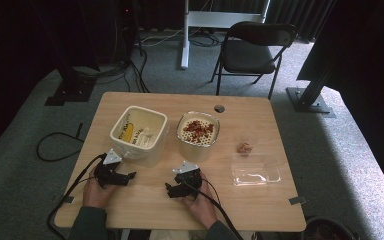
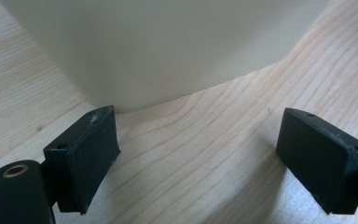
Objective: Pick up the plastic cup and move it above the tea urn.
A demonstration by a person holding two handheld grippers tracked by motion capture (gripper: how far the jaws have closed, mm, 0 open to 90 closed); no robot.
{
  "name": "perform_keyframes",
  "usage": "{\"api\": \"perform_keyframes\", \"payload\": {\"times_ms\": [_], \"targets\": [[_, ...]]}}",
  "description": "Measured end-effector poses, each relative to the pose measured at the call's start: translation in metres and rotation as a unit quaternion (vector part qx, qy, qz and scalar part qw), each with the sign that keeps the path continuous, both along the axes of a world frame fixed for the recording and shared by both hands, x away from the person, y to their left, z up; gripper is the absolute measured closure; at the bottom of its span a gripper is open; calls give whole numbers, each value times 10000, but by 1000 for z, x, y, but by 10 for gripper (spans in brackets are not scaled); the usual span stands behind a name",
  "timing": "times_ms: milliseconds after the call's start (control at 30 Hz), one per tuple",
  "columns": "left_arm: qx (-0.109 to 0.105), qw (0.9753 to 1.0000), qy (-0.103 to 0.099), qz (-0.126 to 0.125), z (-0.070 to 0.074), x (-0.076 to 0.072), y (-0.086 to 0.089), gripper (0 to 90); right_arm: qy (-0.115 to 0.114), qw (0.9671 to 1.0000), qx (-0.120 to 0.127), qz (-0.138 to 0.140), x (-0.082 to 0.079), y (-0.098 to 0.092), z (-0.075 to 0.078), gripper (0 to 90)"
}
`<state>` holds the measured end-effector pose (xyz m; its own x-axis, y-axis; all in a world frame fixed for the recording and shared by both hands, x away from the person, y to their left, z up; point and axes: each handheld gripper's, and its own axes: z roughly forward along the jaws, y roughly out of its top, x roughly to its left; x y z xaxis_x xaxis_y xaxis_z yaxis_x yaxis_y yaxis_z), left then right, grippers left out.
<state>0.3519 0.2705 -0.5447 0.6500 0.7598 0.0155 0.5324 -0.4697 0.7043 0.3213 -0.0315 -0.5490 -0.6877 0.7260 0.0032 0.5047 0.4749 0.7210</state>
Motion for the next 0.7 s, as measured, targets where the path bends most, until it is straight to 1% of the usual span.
{"api": "perform_keyframes", "payload": {"times_ms": [33, 100, 167, 200, 333, 400, 433, 500, 567, 600, 633, 667, 700], "targets": [[0, 10000, 0, 0, 0, 0, 0, 134, 0, 10000, 0, 0, 0, 0, 0, 109], [-6, 9999, 1, 104, 0, -2, -1, 135, -7, 10000, 5, 21, -3, 0, 0, 113], [-7, 9999, 2, 141, 0, -3, -2, 134, -28, 10000, 5, 21, -7, 0, 0, 145], [-4, 9999, 2, 145, 0, -3, -2, 135, -2, 10000, -12, 40, -8, 0, 1, 160], [-5, 9999, -2, 162, 0, -3, -2, 134, 88, 9999, -58, 67, -17, -3, 6, 310], [-5, 9999, -2, 164, 0, -3, -2, 135, 114, 9999, -15, 82, -19, -4, 8, 318], [-2, 9999, -3, 163, 0, -3, -2, 135, 61, 9999, 20, 114, -26, -8, 13, 341], [-7, 9999, -2, 165, 0, -3, -2, 134, -51, 9999, -10, 130, -33, -15, 20, 355], [-8, 9999, 0, 166, 0, -4, -2, 135, -236, 9997, -18, 95, -39, -25, 29, 379], [-9, 9999, 0, 165, 0, -4, -2, 135, -317, 9995, -9, 83, -41, -31, 34, 404], [-9, 9999, -2, 165, 0, -4, -2, 135, -349, 9993, 26, 117, -43, -37, 39, 434], [-9, 9999, -1, 166, 0, -4, -2, 135, -368, 9993, 46, 103, -45, -43, 44, 437], [-9, 9999, -1, 165, 0, -4, -2, 135, -440, 9990, 50, -16, -47, -50, 49, 456]]}}
